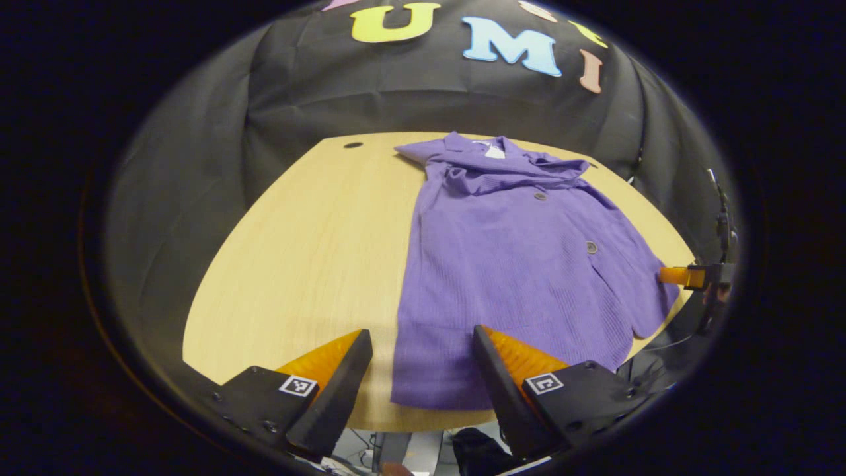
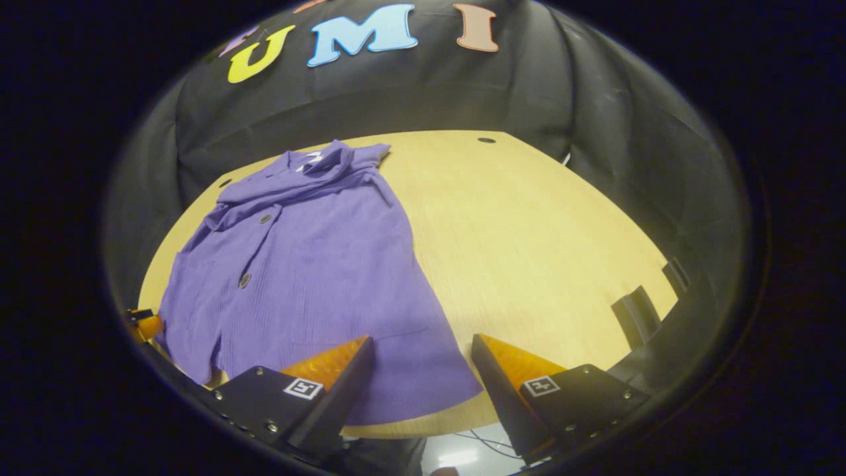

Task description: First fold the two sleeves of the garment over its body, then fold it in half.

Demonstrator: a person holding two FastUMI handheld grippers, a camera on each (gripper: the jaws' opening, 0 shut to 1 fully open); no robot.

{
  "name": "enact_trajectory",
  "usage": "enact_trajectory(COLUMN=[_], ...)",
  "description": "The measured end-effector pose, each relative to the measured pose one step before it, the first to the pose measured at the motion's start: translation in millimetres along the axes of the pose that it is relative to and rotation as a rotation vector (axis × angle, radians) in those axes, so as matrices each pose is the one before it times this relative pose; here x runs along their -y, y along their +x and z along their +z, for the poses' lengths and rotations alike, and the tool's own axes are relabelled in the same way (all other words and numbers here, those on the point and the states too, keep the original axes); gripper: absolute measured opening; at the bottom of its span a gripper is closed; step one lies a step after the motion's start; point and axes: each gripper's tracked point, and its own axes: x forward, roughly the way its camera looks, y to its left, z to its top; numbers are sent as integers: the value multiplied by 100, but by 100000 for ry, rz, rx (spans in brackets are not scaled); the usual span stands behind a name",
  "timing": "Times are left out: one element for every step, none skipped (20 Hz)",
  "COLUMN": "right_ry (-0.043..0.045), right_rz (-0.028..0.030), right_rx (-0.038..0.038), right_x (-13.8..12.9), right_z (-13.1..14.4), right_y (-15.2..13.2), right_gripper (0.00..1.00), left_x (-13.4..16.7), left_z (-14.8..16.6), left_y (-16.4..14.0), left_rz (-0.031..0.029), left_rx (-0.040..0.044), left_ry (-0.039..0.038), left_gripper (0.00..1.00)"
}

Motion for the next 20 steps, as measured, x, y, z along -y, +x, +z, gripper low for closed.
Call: enact_trajectory(right_ry=[-583,-1609,-1647,-619,-21,-307,483,684,434,-27,-420,-324,246,-552,-761,2504,1971,-3,4457,2898], right_rz=[1128,228,355,588,328,-214,-305,-98,-65,-134,-175,769,499,-127,1173,6,-341,745,-998,-122], right_rx=[-623,89,194,-506,-1038,-586,1038,-119,43,-114,-408,-356,76,-248,-53,467,-61,268,153,-1216], right_x=[-725,-588,-539,-480,-481,-183,-26,-18,-124,-36,-112,-168,-270,-117,-269,-386,-60,-94,-50,91], right_z=[-283,-37,-105,-147,-409,-279,67,30,-189,16,-41,53,68,21,92,16,53,107,59,68], right_y=[53,46,104,63,95,3,-113,-21,-16,-35,202,58,18,79,-32,49,116,-44,-107,162], right_gripper=[94,95,97,97,98,96,100,99,99,100,100,100,99,79,81,69,57,44,43,11], left_x=[-22,224,369,529,668,644,225,432,383,231,303,373,626,735,609,168,-40,422,105,-227], left_z=[-504,230,-182,-129,-123,-45,-98,-23,187,-45,123,40,39,151,21,104,-108,-41,178,332], left_y=[30,18,-17,116,-141,405,117,-28,-137,-21,267,89,173,89,38,44,74,112,-209,254], left_rz=[728,340,-318,43,-356,68,1093,-617,-301,-510,-421,59,-1514,-1085,-1020,348,104,-1361,903,-1327], left_rx=[-980,1211,-369,79,-100,-153,-458,353,-182,-80,-179,116,115,666,745,521,-238,-618,-558,-1588], left_ry=[-1379,1195,809,1311,1152,1665,2592,1474,104,-62,-22,1233,1081,996,1157,921,1398,1661,-2804,-522], left_gripper=[96,96,99,95,99,99,99,95,91,87,81,75,63,52,40,28,20,18,18,7])
